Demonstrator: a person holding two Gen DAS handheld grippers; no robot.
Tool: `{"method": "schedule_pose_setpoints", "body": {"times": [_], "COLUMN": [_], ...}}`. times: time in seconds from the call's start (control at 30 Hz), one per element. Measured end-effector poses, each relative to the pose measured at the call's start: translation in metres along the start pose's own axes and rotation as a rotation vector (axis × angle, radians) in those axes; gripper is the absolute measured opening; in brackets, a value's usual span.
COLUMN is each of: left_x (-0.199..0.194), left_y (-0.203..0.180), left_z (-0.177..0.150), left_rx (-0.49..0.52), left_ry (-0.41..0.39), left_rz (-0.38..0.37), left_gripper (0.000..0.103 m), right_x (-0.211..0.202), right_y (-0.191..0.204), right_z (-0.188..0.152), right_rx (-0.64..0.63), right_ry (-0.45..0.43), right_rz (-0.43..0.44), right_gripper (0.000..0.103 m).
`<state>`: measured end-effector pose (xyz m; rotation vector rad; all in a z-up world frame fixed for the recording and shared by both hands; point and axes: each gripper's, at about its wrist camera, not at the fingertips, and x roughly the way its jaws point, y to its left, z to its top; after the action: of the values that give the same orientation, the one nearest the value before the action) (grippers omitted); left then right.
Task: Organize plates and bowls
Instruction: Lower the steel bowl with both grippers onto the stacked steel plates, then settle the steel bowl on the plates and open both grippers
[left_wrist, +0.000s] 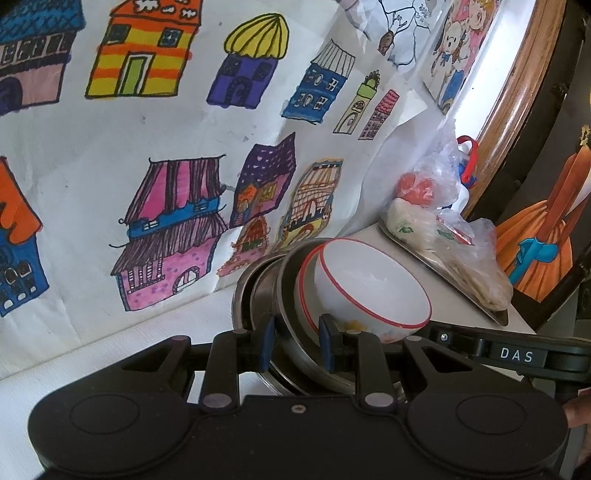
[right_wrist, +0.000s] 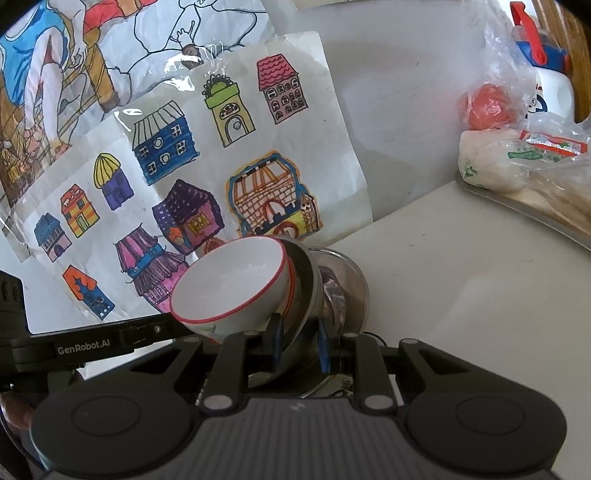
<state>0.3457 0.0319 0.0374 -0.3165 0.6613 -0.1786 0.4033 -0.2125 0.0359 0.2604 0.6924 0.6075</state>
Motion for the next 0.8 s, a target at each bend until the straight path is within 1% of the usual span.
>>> {"method": "schedule_pose_setpoints", "body": {"times": [0.67,0.8], "left_x": [0.0036,0.0049], "left_y": [0.0042,0.0032], "left_z": [-0.0003,-0.0005], "left_rx": [-0.024,-0.021], "left_ry": [-0.006,-0.01], "left_rz": [0.003,0.005], "left_gripper": [0.027,0.027], "right_x": [0.0021,0.0024], "right_y": [0.0092,0.0078], "right_z": [0.0041,0.0045], "right_rx": [-0.076,-0.071], "right_ry": [-0.042,-0.043], "right_rz": [-0.052,-0.049], "right_gripper": [0.023,0.023]}}
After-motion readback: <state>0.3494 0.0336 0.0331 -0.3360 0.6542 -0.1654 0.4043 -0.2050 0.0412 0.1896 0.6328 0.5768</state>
